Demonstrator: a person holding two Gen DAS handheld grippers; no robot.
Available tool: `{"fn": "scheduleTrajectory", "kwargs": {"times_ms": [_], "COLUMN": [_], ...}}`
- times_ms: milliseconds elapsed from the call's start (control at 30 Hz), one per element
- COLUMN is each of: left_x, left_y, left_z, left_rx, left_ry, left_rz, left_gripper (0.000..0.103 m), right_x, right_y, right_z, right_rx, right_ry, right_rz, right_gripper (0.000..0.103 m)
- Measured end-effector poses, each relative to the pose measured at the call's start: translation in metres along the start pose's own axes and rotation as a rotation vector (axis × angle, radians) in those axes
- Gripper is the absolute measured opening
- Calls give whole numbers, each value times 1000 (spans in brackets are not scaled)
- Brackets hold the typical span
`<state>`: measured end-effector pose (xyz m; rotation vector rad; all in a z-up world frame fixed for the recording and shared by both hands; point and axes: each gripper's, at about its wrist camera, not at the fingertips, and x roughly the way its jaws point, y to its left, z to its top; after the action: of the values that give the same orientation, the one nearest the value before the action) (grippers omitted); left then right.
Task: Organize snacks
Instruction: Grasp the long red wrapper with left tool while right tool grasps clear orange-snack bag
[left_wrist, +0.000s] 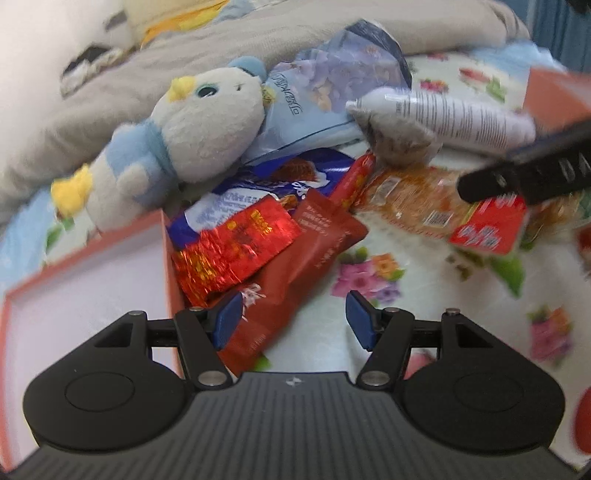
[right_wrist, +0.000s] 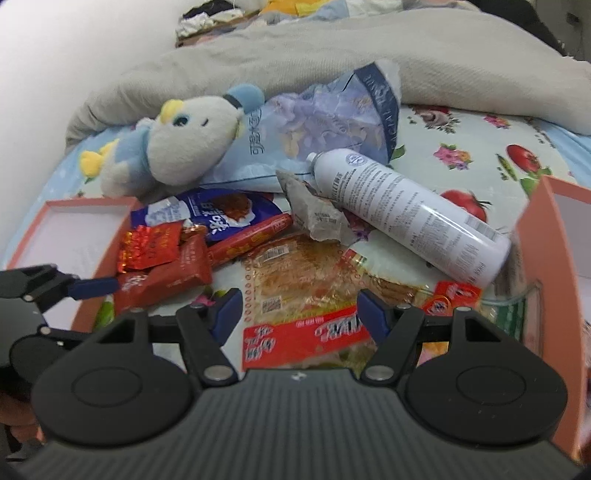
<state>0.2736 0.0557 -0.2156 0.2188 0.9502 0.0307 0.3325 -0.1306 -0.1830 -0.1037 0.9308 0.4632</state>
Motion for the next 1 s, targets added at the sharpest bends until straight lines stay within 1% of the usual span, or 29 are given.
{"fn": "scheduleTrajectory", "kwargs": {"times_ms": [67,100,133,333,500,600,667,733,900,967,1000], "left_x": [8,11,15,29,35,38,39,40,42,42,42], "left_y": [0,0,1,1,4,6,6,7,8,8,7], "left_z": [1,1,1,3,6,8,8,8,9,9,10], "left_rx": [12,11,13,60,52,36,28,21,0,0,-2], "left_ry": [10,16,21,18,10,6,3,4,-3,-6,-5], "left_rz": [-1,-9,-14,23,11,1,-7,-21,-40,-49,-57], "left_gripper": [67,67,67,67,67,66,66,62,55,47,43], "right_x": [11,17,23,53,70,75,81,84,83,82,81], "right_y": [0,0,0,0,3,5,7,9,9,10,11], "right_z": [4,5,7,13,14,15,13,12,10,10,10], "right_rx": [-6,-9,-13,-64,-125,-140,-172,-183,-185,-193,-200], "right_ry": [14,19,22,66,77,83,108,114,104,97,95], "right_rz": [3,3,2,-34,-38,-18,-24,-17,-9,-1,0], "right_gripper": [76,84,85,85,85,85,85,87,87,83,79]}}
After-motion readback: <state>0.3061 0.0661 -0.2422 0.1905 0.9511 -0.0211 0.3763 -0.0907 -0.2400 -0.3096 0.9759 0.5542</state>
